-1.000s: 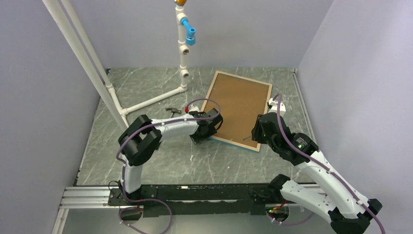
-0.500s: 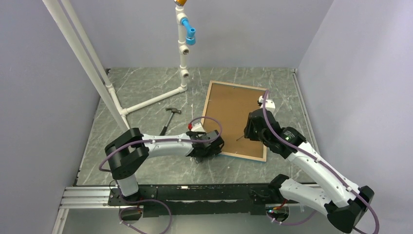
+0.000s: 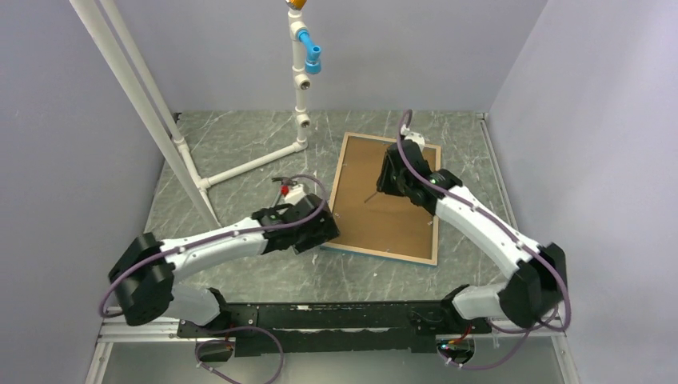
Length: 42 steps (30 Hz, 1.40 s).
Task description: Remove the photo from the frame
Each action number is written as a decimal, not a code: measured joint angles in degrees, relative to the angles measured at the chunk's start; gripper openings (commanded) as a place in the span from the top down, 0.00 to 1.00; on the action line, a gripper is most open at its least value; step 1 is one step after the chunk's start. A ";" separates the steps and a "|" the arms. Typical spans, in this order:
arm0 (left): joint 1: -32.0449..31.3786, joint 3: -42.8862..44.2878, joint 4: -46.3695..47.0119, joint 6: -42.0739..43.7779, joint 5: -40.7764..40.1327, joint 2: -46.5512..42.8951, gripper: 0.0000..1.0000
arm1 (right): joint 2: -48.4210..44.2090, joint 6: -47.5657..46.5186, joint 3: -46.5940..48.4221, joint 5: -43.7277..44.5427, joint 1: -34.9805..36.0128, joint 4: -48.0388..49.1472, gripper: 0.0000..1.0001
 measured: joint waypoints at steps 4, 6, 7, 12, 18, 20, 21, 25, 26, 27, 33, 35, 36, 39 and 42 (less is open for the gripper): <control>8.22 -5.29 6.03 7.72 7.98 -5.60 0.14 | 8.85 -0.02 5.81 -1.75 -2.58 4.15 1.00; 13.27 -7.96 9.18 12.11 12.76 -6.14 0.14 | 13.00 -0.11 8.48 -2.47 -3.85 6.05 1.00; 14.86 -8.39 9.81 13.97 14.43 -5.79 0.15 | 14.80 -0.20 9.64 -2.91 -4.48 6.71 1.00; 17.07 -2.19 9.33 24.13 19.41 1.84 0.27 | 21.84 -1.18 14.08 -4.94 -6.49 9.73 1.00; 17.05 3.54 10.54 31.04 21.29 9.84 0.29 | 28.94 -3.37 19.69 -6.12 -7.23 11.93 1.00; 17.09 3.54 10.32 32.11 21.31 11.32 0.29 | 31.04 -4.02 22.01 -6.25 -7.50 12.00 1.00; 17.09 3.54 10.38 32.57 21.35 12.07 0.29 | 31.93 -4.28 23.15 -6.29 -7.50 12.02 1.00; 17.11 3.54 11.06 34.42 22.58 14.47 0.30 | 35.41 -5.33 27.45 -6.23 -7.89 12.07 1.00; 17.09 3.54 11.45 34.64 23.02 14.95 0.30 | 36.06 -5.46 28.17 -6.21 -8.00 12.04 1.00; 17.09 3.54 11.93 34.88 23.50 15.50 0.31 | 36.70 -5.62 28.89 -6.21 -8.11 12.00 1.00; 17.16 3.54 14.01 34.95 24.83 17.40 0.34 | 40.28 -6.38 32.41 -6.29 -8.26 12.02 1.00; 17.16 3.54 14.27 35.15 24.85 17.62 0.37 | 41.24 -6.40 32.68 -6.62 -8.26 12.07 1.00; 17.22 3.56 14.36 35.50 24.85 17.77 0.40 | 41.62 -6.38 32.70 -6.91 -8.26 12.07 1.00; 17.42 3.74 14.56 35.98 25.11 18.23 0.46 | 42.03 -6.40 33.29 -7.48 -8.26 12.50 1.00; 17.57 3.74 14.73 36.20 25.22 18.47 0.53 | 42.38 -6.38 33.31 -7.80 -8.31 12.87 1.00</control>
